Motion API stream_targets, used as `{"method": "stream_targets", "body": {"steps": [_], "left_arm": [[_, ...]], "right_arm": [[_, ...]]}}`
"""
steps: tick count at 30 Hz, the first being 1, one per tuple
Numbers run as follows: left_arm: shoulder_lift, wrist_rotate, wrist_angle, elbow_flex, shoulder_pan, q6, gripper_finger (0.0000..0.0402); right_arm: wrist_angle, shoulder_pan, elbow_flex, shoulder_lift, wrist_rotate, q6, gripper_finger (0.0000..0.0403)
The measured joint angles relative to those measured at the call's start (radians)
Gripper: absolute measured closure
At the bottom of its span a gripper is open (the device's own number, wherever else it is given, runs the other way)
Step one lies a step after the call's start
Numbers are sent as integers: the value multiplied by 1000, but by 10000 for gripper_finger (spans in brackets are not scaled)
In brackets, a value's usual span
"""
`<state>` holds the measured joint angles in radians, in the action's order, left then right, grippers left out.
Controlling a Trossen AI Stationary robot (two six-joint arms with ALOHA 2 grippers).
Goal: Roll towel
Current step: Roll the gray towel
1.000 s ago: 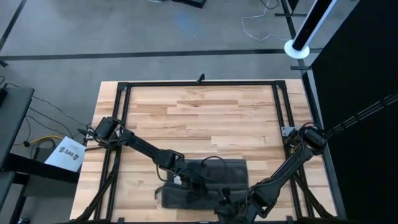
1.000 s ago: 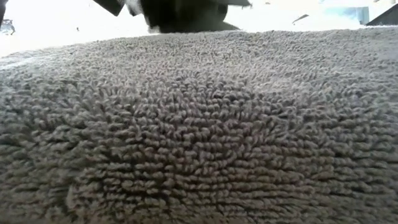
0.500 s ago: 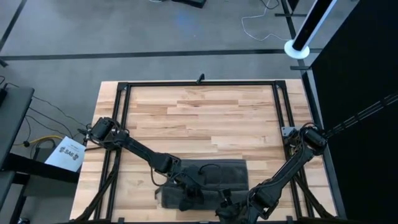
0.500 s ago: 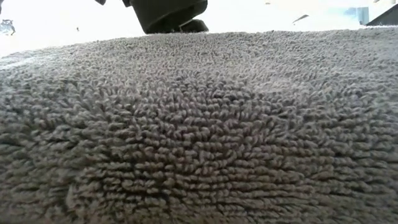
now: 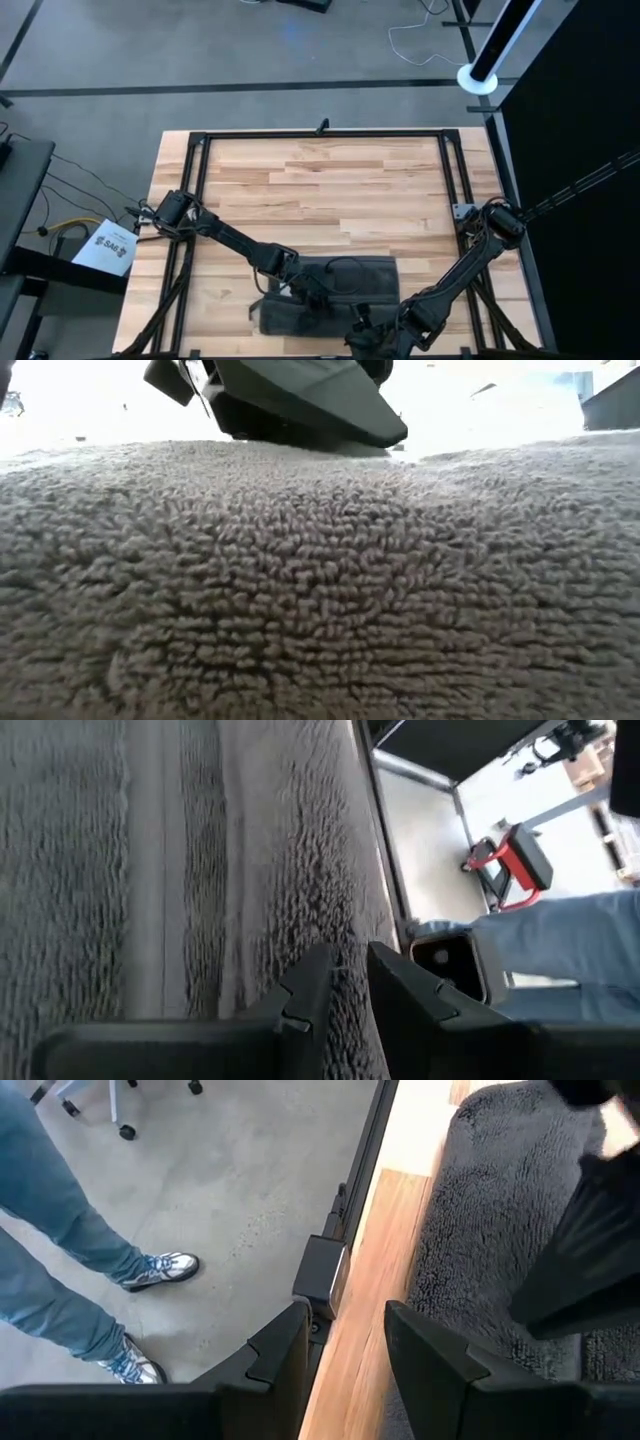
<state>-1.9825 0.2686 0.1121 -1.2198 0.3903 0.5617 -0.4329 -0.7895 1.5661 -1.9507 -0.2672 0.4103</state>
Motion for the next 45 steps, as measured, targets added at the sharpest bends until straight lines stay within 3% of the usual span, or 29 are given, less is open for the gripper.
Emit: {"method": "stream_targets", "body": {"steps": [12,18,32,41,45], "left_arm": [[-28,-13,-88,0,-44,-44,345],[-53,-7,-93,0,-66,-65,345],[-67,39,-97,0,-81,-99,345],[-67,41,-99,0,-84,-94,345],[-67,44,-100,0,-85,-89,345]], "right_arm": [[-8,5,0,0,1,-69,280],[-42,31,-31,0,-65,-87,275],[70,55,-120,-2,-75,-216,147],[150,64,-132,-105,-99,-443,138],[145,61,-130,-165,-210,-467,138]]}}
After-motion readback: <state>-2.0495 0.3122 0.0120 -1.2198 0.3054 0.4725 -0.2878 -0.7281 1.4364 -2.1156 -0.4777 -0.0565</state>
